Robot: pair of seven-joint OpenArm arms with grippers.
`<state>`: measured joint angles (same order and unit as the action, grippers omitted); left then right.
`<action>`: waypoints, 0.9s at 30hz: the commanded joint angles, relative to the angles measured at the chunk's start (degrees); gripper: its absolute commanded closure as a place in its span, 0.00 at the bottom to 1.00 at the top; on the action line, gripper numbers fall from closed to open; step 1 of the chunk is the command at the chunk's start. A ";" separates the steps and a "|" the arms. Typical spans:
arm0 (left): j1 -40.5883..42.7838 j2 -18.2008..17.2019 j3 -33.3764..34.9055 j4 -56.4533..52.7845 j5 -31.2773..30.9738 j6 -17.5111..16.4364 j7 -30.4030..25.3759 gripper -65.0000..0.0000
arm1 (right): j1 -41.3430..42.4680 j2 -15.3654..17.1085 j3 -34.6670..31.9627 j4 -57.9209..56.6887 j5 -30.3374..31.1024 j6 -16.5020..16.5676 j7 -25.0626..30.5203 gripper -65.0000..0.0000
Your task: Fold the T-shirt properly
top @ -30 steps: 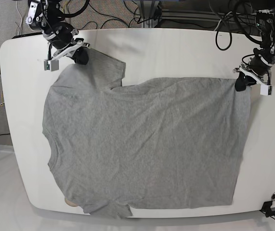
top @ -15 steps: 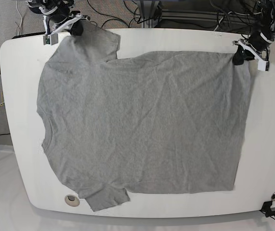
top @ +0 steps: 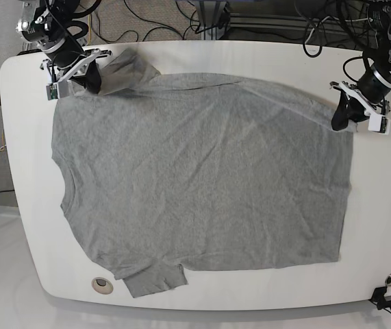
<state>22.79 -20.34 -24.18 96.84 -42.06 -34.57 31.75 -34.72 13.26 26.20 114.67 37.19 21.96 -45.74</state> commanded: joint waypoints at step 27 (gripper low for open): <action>-26.08 1.48 3.92 -21.45 7.12 0.15 -1.29 1.00 | 34.94 1.38 -6.28 -15.99 -15.96 5.34 1.03 1.00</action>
<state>-1.67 -17.96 -19.97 74.54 -34.30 -34.00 31.81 -2.61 13.98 19.70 100.05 22.28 25.82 -46.13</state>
